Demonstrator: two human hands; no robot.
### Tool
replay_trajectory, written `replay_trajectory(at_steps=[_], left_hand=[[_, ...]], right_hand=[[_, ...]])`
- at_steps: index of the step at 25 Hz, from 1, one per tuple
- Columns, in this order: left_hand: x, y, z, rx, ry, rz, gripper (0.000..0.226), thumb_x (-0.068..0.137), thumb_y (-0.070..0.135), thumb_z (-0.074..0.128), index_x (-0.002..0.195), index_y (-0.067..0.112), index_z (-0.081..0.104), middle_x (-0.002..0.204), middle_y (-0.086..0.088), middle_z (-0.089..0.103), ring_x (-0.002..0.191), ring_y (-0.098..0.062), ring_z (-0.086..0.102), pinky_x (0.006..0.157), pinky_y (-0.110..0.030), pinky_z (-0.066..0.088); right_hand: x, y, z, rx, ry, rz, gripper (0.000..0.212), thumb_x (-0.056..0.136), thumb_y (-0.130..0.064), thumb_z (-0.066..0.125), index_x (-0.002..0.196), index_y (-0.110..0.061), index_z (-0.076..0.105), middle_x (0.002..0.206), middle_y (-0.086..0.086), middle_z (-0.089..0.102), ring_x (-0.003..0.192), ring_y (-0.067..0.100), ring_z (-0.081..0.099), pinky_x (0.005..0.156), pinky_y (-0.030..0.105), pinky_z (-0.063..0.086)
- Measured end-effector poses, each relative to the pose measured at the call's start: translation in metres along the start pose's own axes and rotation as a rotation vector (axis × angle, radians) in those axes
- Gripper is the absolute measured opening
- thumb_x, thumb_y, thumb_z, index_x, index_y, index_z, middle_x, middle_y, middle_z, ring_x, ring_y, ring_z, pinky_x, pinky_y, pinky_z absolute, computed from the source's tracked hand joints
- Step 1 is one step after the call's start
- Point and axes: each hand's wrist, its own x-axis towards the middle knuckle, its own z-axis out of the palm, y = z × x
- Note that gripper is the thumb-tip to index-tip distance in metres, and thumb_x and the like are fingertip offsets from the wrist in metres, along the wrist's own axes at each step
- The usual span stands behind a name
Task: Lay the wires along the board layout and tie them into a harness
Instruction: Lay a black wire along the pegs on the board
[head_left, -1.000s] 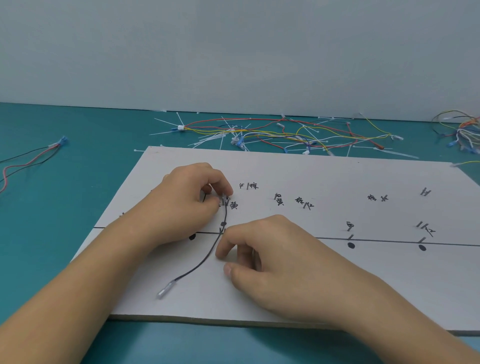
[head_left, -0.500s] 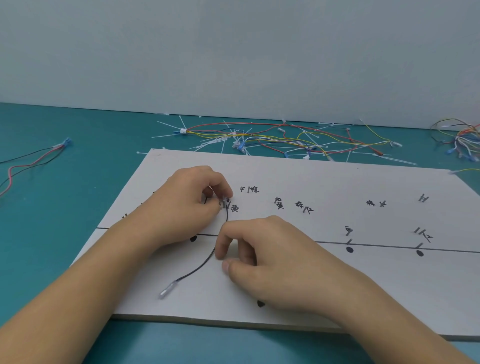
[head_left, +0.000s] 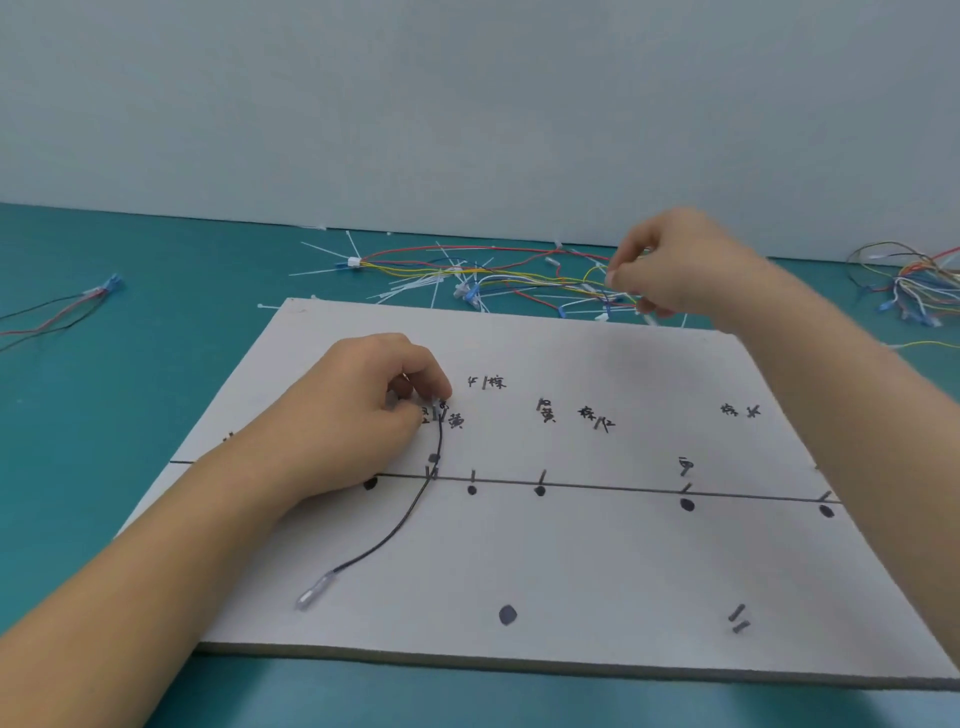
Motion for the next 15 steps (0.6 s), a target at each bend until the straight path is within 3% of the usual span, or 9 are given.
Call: replay_trajectory(at_steps=[2, 4, 7, 9, 12, 15], left_hand=[[0.0, 0.0, 0.0, -0.007, 0.006, 0.013, 0.046, 0.084, -0.005, 0.052, 0.088, 0.036, 0.073, 0.093, 0.015, 0.067, 0.093, -0.003, 0.059, 0.073, -0.005, 0.041], [0.0, -0.001, -0.001, -0.013, 0.014, 0.021, 0.047, 0.083, -0.005, 0.052, 0.087, 0.036, 0.073, 0.092, 0.016, 0.067, 0.093, -0.002, 0.06, 0.072, -0.004, 0.041], [0.0, -0.003, -0.001, -0.015, 0.017, 0.025, 0.046, 0.083, -0.005, 0.052, 0.087, 0.035, 0.074, 0.091, 0.015, 0.068, 0.094, -0.001, 0.06, 0.072, -0.004, 0.041], [0.001, -0.003, 0.0, -0.011, 0.014, 0.024, 0.045, 0.084, -0.005, 0.052, 0.088, 0.034, 0.074, 0.092, 0.015, 0.068, 0.095, 0.0, 0.059, 0.072, -0.003, 0.04], [0.001, -0.003, -0.001, 0.003, 0.009, 0.025, 0.044, 0.084, -0.003, 0.051, 0.089, 0.035, 0.074, 0.093, 0.016, 0.067, 0.096, 0.0, 0.059, 0.072, -0.003, 0.04], [0.001, -0.004, -0.001, 0.001, 0.01, 0.028, 0.044, 0.083, -0.002, 0.051, 0.088, 0.035, 0.074, 0.092, 0.017, 0.067, 0.095, -0.001, 0.06, 0.071, -0.004, 0.042]], right_hand=[[0.029, 0.018, 0.023, -0.138, -0.05, 0.081, 0.03, 0.09, -0.032, 0.071, 0.093, -0.002, 0.072, 0.076, 0.012, 0.065, 0.07, 0.027, 0.056, 0.057, 0.027, 0.041], [0.043, 0.025, 0.046, -0.209, -0.023, 0.113, 0.045, 0.086, -0.045, 0.074, 0.094, -0.002, 0.063, 0.083, 0.011, 0.056, 0.08, 0.03, 0.054, 0.053, 0.027, 0.032], [0.053, 0.026, 0.062, -0.245, 0.061, 0.121, 0.038, 0.084, -0.035, 0.074, 0.092, -0.009, 0.048, 0.09, 0.01, 0.051, 0.082, 0.031, 0.054, 0.05, 0.029, 0.029], [0.057, 0.025, 0.062, -0.227, 0.101, 0.128, 0.025, 0.082, -0.024, 0.067, 0.082, -0.009, 0.047, 0.083, 0.008, 0.052, 0.069, 0.025, 0.053, 0.051, 0.028, 0.031], [0.055, 0.02, 0.044, -0.084, 0.197, 0.156, 0.018, 0.075, -0.022, 0.062, 0.07, -0.01, 0.049, 0.066, 0.006, 0.052, 0.056, 0.023, 0.049, 0.049, 0.024, 0.033], [0.041, 0.01, 0.016, 0.411, 0.099, 0.28, 0.012, 0.073, -0.023, 0.061, 0.074, -0.013, 0.054, 0.06, 0.006, 0.054, 0.043, 0.02, 0.05, 0.052, 0.021, 0.043]])
